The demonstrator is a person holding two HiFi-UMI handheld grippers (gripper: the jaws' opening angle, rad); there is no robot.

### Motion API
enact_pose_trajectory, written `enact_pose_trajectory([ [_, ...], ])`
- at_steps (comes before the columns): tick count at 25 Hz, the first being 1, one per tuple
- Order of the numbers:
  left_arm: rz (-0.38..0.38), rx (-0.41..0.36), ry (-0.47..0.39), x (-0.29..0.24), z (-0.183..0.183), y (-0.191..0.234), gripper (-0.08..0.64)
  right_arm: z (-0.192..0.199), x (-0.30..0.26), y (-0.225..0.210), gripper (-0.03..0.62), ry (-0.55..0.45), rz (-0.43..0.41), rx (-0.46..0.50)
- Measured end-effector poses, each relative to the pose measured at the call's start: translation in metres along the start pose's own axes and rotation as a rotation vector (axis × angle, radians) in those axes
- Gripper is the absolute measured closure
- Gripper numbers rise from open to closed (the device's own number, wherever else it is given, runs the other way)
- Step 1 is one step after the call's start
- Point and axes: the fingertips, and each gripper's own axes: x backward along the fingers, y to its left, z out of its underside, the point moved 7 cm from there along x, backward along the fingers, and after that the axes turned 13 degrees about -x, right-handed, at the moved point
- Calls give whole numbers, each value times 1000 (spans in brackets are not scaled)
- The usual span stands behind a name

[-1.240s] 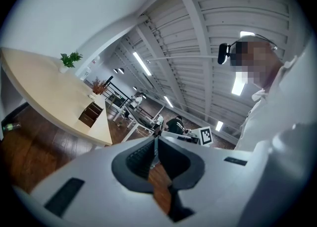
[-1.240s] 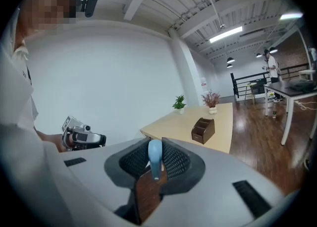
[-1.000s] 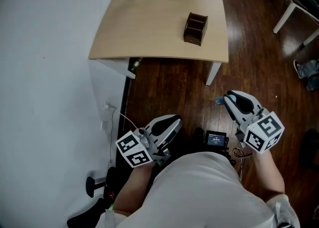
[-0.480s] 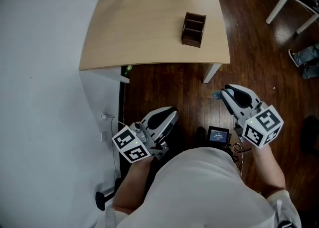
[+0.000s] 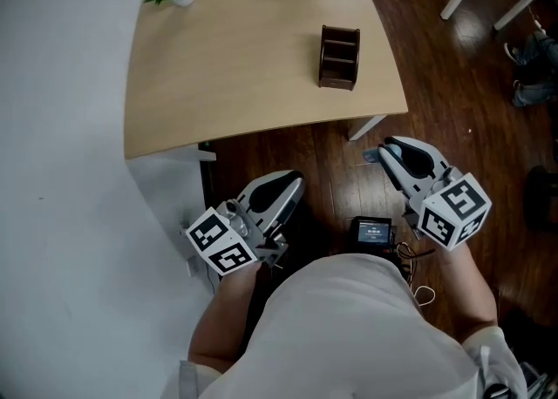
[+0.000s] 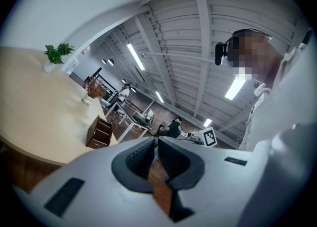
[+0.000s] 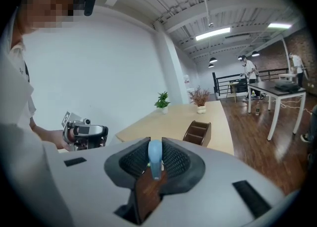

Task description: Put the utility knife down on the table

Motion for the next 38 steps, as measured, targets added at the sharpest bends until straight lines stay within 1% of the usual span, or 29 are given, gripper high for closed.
enact_pose_trajectory([
  [4, 47, 2, 15, 5, -5, 25, 555, -2, -19, 9, 520, -7, 49, 8],
  [9, 99, -2, 22, 8, -12, 47, 555, -6, -37, 19, 520, -6, 105, 64],
  [13, 128, -2, 26, 3, -14, 61, 555, -9, -49, 19, 520, 8, 125, 102],
  [17, 140, 6, 41, -9, -12, 69, 555, -12, -64, 9, 520, 30, 136, 145],
  [23, 145, -1, 63, -31, -8, 80, 555, -17, -92, -20, 520, 50, 117, 173],
  [28, 109, 6, 79, -50, -13, 95, 555, -24, -124, -46, 519, 91, 78, 178],
  [31, 92, 16, 88, -66, -13, 107, 555, -30, -144, -62, 519, 107, 69, 207],
  [38, 95, 51, 112, -106, -7, 127, 555, -40, -189, -95, 520, 141, 75, 292],
])
